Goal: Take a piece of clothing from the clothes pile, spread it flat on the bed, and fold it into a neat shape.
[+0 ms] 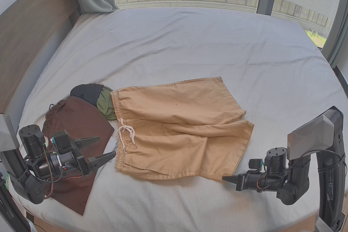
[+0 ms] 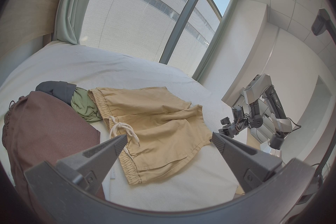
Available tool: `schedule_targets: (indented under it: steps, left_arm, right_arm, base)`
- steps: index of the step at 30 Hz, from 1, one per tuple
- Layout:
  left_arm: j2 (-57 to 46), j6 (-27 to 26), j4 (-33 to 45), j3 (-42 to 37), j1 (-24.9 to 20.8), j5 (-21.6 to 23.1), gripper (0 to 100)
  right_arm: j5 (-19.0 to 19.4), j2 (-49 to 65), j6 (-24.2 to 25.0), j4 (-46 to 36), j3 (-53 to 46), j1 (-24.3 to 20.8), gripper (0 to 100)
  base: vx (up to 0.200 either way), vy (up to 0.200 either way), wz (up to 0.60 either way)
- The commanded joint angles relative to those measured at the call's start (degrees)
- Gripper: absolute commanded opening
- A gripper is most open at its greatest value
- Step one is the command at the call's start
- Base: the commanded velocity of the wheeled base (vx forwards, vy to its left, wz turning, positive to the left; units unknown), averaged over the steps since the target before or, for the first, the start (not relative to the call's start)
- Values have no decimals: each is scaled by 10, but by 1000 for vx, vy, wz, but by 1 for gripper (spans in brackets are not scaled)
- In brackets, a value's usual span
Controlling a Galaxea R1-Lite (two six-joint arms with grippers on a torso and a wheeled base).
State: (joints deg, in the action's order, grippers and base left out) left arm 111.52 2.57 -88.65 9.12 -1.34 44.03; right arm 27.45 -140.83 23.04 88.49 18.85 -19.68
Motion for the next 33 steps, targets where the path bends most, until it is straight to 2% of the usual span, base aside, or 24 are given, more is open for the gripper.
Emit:
schedule_targets:
  steps: [1,12,24,33]
  left_arm:
    - [1,1,0,0,0,0,100]
    - [9,-1,0,1,0,0,100]
    - [19,0,0,5,1,4,100]
    - [29,-1,0,6,1,21,100]
  right_arm:
    - [0,6,-5,1,-16,9,0]
    - [0,25,-108,-1,-85,84,0]
    - [1,42,-116,-2,-98,121,0]
    - [1,37,-122,-1,-97,121,0]
  base:
    - [0,0,0]
    - [0,0,0]
    - [0,0,0]
    - [0,0,0]
